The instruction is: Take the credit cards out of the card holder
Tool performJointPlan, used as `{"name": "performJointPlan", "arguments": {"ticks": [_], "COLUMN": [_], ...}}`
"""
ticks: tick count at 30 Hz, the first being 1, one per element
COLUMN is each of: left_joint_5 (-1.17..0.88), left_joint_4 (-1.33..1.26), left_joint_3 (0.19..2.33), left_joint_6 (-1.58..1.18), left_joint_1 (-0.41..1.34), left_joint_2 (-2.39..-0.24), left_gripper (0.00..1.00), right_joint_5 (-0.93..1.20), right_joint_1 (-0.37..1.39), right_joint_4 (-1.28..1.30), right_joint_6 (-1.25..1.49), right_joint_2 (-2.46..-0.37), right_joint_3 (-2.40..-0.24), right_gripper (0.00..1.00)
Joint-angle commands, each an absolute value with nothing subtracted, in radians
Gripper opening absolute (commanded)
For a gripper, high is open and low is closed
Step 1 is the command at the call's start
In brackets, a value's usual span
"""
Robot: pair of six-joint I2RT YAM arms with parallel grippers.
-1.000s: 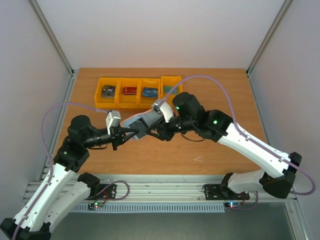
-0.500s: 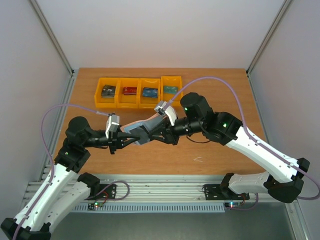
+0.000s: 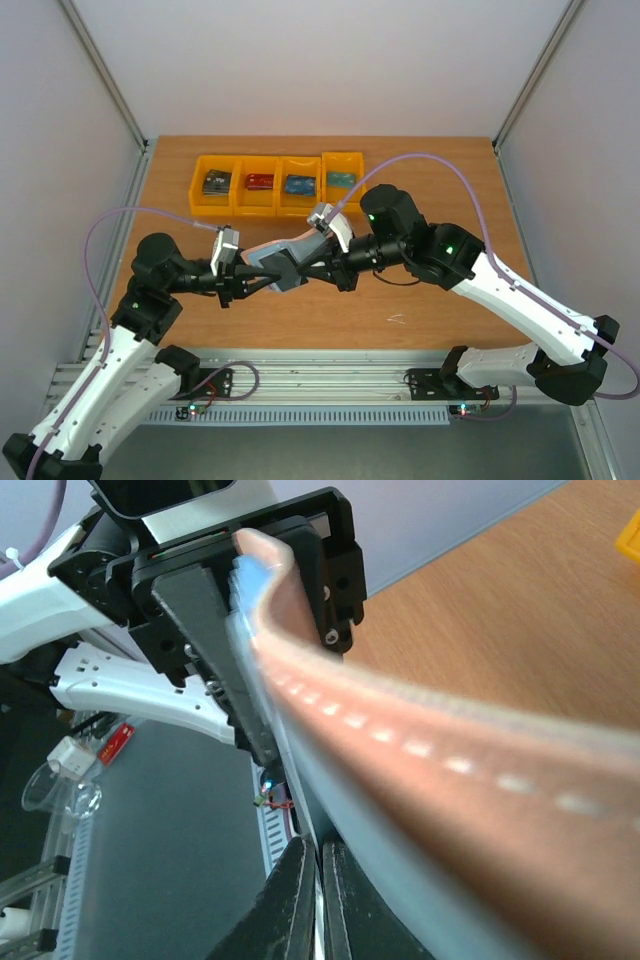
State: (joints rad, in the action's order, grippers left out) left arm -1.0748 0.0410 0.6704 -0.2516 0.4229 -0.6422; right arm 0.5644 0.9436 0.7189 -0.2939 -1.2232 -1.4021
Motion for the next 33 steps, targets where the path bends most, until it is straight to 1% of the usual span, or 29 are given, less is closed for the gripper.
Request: {"name": "performJointPlan", "arguments": {"ticks": [1, 5, 10, 13, 14, 15, 16, 21, 23, 24, 25, 27, 29, 30, 32, 33], "left_joint_5": [-1.126, -1.135, -1.136, -1.135, -1.136, -1.136, -1.137, -1.138, -1.136, -1.133, -1.132, -1.132, -1.131, -1.128, -1.123, -1.123], "left_joint_4": [-0.091, -0.079, -0.047, -0.041, -0.043, -0.045, -0.046, -0.038, -0.04, -0.039, -0.035, -0.029, -0.026, -0.023, -0.019, -0.017], "left_joint_3": [0.666, 0.664, 0.667, 0.669, 0.666, 0.664, 0.662, 0.663, 0.66, 0.66, 0.658, 0.657, 0.657, 0.658, 0.66, 0.661], "left_joint_6": [-0.276, -0.281, -0.258, -0.259, -0.259, -0.259, -0.258, -0.245, -0.248, -0.248, -0.246, -0.24, -0.239, -0.239, -0.236, -0.235], "left_joint_1": [0.433, 0.433, 0.433, 0.433, 0.433, 0.433, 0.433, 0.433, 0.433, 0.433, 0.433, 0.433, 0.433, 0.433, 0.433, 0.433], "left_joint_2": [-0.654, -0.645, -0.635, -0.633, -0.633, -0.632, -0.631, -0.631, -0.627, -0.625, -0.624, -0.619, -0.616, -0.616, -0.616, -0.618], "left_gripper": [0.23, 0.28, 0.29, 0.35, 0.36, 0.36, 0.33, 0.16, 0.06, 0.03, 0.02, 0.03, 0.15, 0.17, 0.17, 0.16], "right_joint_5": [0.57, 0.553, 0.537, 0.513, 0.514, 0.521, 0.532, 0.537, 0.545, 0.549, 0.545, 0.508, 0.463, 0.46, 0.482, 0.504], "right_joint_1": [0.953, 0.951, 0.951, 0.944, 0.943, 0.943, 0.943, 0.943, 0.943, 0.943, 0.943, 0.943, 0.941, 0.939, 0.94, 0.94], "right_joint_4": [0.678, 0.678, 0.695, 0.706, 0.714, 0.723, 0.731, 0.701, 0.684, 0.685, 0.696, 0.717, 0.723, 0.724, 0.721, 0.716], "right_joint_6": [-0.307, -0.308, -0.329, -0.336, -0.336, -0.34, -0.343, -0.323, -0.312, -0.312, -0.314, -0.324, -0.327, -0.326, -0.32, -0.318], "right_joint_2": [-1.208, -1.199, -1.179, -1.174, -1.175, -1.178, -1.181, -1.175, -1.175, -1.175, -1.172, -1.15, -1.118, -1.111, -1.115, -1.121], "right_joint_3": [-1.397, -1.396, -1.399, -1.413, -1.423, -1.431, -1.439, -1.418, -1.416, -1.421, -1.423, -1.413, -1.395, -1.393, -1.402, -1.407], "right_gripper": [0.01, 0.01, 0.01, 0.01, 0.01, 0.01, 0.01, 0.01, 0.01, 0.01, 0.01, 0.01, 0.01, 0.01, 0.01, 0.01]}}
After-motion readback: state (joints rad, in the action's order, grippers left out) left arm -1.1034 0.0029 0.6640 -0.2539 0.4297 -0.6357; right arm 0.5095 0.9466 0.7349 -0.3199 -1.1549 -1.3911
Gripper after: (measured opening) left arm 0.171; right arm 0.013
